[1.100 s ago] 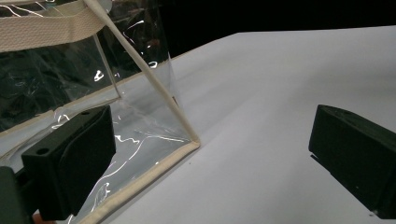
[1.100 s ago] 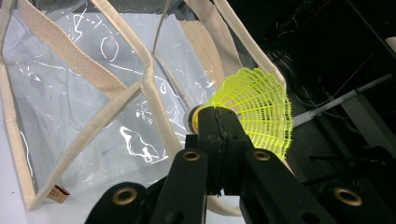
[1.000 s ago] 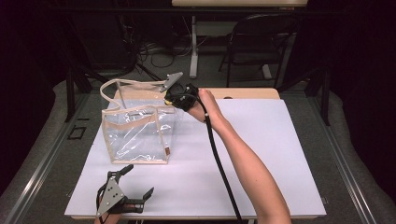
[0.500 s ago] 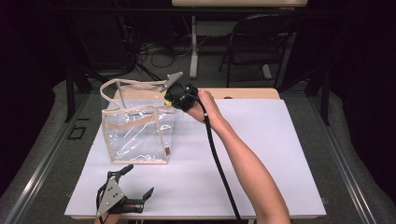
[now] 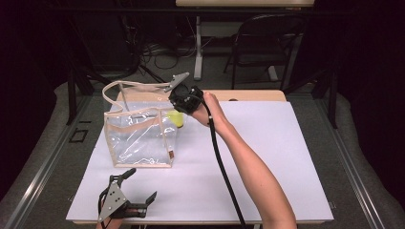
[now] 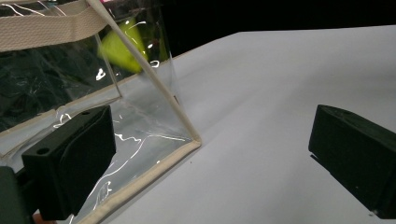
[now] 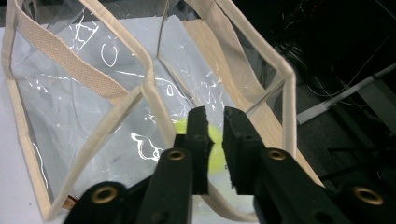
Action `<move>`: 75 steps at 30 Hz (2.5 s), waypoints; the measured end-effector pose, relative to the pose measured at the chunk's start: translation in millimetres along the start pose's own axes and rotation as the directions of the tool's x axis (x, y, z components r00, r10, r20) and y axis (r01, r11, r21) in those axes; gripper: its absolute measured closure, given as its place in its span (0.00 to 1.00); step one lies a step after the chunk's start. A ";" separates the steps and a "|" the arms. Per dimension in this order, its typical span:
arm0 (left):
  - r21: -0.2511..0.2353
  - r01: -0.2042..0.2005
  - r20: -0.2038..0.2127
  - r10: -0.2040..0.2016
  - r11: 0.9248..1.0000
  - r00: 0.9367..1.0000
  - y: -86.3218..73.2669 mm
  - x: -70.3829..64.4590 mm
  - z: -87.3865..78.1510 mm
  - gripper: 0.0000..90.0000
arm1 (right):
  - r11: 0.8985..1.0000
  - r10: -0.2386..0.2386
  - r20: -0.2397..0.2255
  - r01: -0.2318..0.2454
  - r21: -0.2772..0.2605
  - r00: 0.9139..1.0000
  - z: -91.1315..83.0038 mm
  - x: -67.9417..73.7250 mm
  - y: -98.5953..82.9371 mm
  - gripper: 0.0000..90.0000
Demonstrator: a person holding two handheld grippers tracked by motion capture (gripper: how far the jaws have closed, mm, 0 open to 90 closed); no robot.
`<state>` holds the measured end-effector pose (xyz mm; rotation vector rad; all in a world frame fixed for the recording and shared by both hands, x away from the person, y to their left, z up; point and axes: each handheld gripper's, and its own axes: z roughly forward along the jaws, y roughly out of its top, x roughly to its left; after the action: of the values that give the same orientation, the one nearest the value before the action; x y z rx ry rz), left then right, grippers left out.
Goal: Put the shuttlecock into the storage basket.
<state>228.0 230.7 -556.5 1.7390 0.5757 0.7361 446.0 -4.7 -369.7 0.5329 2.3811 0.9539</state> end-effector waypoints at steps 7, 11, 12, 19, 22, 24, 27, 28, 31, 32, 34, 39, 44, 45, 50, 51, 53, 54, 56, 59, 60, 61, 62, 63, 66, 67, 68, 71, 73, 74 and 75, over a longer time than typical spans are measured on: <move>0.002 0.000 0.002 0.000 1.000 1.000 0.0 -0.5 0.5 0.01 | 0.999 0.039 -0.008 -0.040 -0.034 0.999 -12.3 -2.3 -7.9 0.54; 0.001 0.001 -0.001 -0.001 1.000 1.000 -0.2 -0.3 0.9 0.01 | 0.995 0.088 -0.033 -0.089 -0.044 0.996 -21.1 -4.9 -17.2 0.29; 0.001 0.001 -0.001 -0.001 1.000 1.000 -0.2 -0.3 0.9 0.01 | 0.994 0.096 -0.031 -0.097 -0.048 0.995 -22.5 -5.5 -19.9 0.24; 0.004 0.002 0.002 -0.002 1.000 1.000 0.1 -1.6 3.8 0.01 | 0.987 0.144 -0.043 -0.147 -0.065 0.989 -28.8 -12.9 -37.4 0.11; 0.005 0.001 0.005 -0.001 1.000 1.000 0.3 -1.2 5.1 0.01 | 0.984 0.158 -0.048 -0.161 -0.071 0.986 -32.0 -13.8 -44.2 0.06; 0.005 0.002 0.004 -0.002 1.000 1.000 0.6 -1.2 6.0 0.01 | 0.982 0.171 -0.048 -0.175 -0.078 0.984 -34.3 -13.6 -48.5 0.04; 0.007 0.002 0.007 -0.002 1.000 1.000 0.6 -1.6 8.2 0.01 | 0.976 0.190 -0.052 -0.194 -0.095 0.980 -39.0 -13.5 -56.4 0.00; 0.010 0.000 0.008 0.000 1.000 1.000 0.5 -1.5 8.3 0.01 | 0.975 0.196 -0.054 -0.200 -0.095 0.979 -40.5 -13.4 -58.3 0.00; 0.008 0.002 0.007 -0.002 1.000 1.000 0.4 -1.6 7.8 0.01 | 0.973 0.202 -0.054 -0.207 -0.106 0.978 -45.9 -13.5 -65.6 0.00; 0.008 0.004 0.002 -0.004 1.000 1.000 0.5 -1.6 6.5 0.01 | 0.971 0.207 -0.053 -0.211 -0.108 0.977 -47.3 -13.2 -67.5 0.00; 0.006 0.004 -0.003 -0.004 1.000 1.000 0.3 -1.3 5.7 0.01 | 0.969 0.212 -0.054 -0.217 -0.115 0.976 -50.9 -12.7 -73.1 0.00; 0.009 0.005 -0.004 -0.005 1.000 1.000 -0.1 -1.5 5.2 0.01 | 0.968 0.213 -0.050 -0.218 -0.122 0.976 -57.0 -10.1 -85.8 0.00; 0.011 0.001 0.004 -0.001 1.000 1.000 -0.3 -2.5 4.7 0.01 | 0.968 0.214 -0.028 -0.216 -0.129 0.976 -63.4 -6.3 -102.7 0.00; 0.016 -0.004 0.005 0.004 1.000 1.000 -0.5 -2.7 4.0 0.01 | 0.965 0.218 -0.023 -0.219 -0.143 0.976 -67.3 -3.6 -109.9 0.00; 0.006 0.000 0.005 0.000 1.000 1.000 -0.3 -2.5 2.7 0.01 | 0.965 0.218 -0.016 -0.218 -0.148 0.976 -73.0 2.3 -122.4 0.00; 0.006 -0.001 0.006 0.001 1.000 1.000 -0.2 -2.5 2.6 0.01 | 0.966 0.214 -0.015 -0.214 -0.144 0.977 -73.9 3.7 -125.5 0.00; 0.008 -0.002 0.008 0.002 1.000 1.000 0.0 -2.8 3.1 0.01 | 0.967 0.208 -0.015 -0.208 -0.146 0.978 -78.9 9.6 -134.8 0.00; 0.009 -0.004 0.008 0.004 1.000 1.000 0.0 -2.8 3.3 0.01 | 0.967 0.208 -0.015 -0.208 -0.146 0.978 -78.9 9.6 -134.8 0.00; 0.009 -0.004 0.008 0.003 1.000 1.000 -0.1 -3.1 3.4 0.01 | 0.965 0.207 -0.014 -0.206 -0.159 0.978 -82.3 14.3 -140.5 0.00; 0.009 -0.002 0.005 0.002 1.000 1.000 -0.2 -3.2 3.7 0.01 | 0.964 0.207 -0.018 -0.207 -0.168 0.978 -86.8 21.0 -149.3 0.00; 0.010 0.000 0.005 0.000 1.000 1.000 -0.3 -3.2 3.8 0.01 | 0.964 0.205 -0.018 -0.205 -0.171 0.979 -88.3 23.2 -152.3 0.00; 0.011 0.000 0.005 0.000 1.000 1.000 -0.3 -3.2 4.1 0.01 | 0.964 0.204 -0.018 -0.204 -0.173 0.979 -89.3 24.9 -154.4 0.00; 0.012 -0.001 0.004 0.001 1.000 1.000 -0.3 -3.3 4.2 0.01 | 0.964 0.203 -0.018 -0.203 -0.173 0.979 -91.4 27.6 -157.9 0.00; 0.012 0.000 0.005 0.000 1.000 1.000 -0.3 -3.3 4.3 0.01 | 0.963 0.201 -0.018 -0.201 -0.179 0.979 -92.8 29.4 -160.8 0.00; 0.011 -0.003 0.005 0.003 1.000 1.000 -0.3 -3.5 4.2 0.01 | 0.960 0.204 -0.019 -0.204 -0.189 0.979 -98.1 37.7 -171.1 0.00; 0.011 -0.002 0.005 0.002 1.000 1.000 -0.3 -3.5 4.1 0.01 | 0.960 0.204 -0.019 -0.204 -0.189 0.979 -98.1 37.7 -171.1 0.00; 0.011 -0.002 0.005 0.002 1.000 1.000 -0.3 -3.5 4.0 0.01 | 0.961 0.202 -0.020 -0.202 -0.188 0.979 -99.4 40.0 -173.5 0.00; 0.011 -0.004 0.004 0.004 1.000 1.000 -0.2 -3.4 3.7 0.01 | 0.957 0.209 -0.019 -0.208 -0.200 0.978 -105.3 48.6 -183.7 0.00; 0.011 -0.004 0.004 0.004 1.000 1.000 -0.2 -3.3 3.6 0.01 | 0.955 0.211 -0.018 -0.209 -0.209 0.977 -107.4 51.9 -188.1 0.00; 0.011 -0.005 0.004 0.004 1.000 1.000 -0.2 -3.4 3.5 0.01 | 0.955 0.211 -0.019 -0.211 -0.209 0.977 -108.3 53.0 -189.7 0.00; 0.011 -0.005 0.004 0.004 1.000 1.000 -0.2 -3.4 3.5 0.01 | 0.953 0.213 -0.017 -0.212 -0.215 0.977 -109.1 54.6 -191.8 0.00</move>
<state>228.2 226.0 -558.1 1.7523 0.5746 0.7338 307.0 -161.8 -457.3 0.7163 2.2089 1.2858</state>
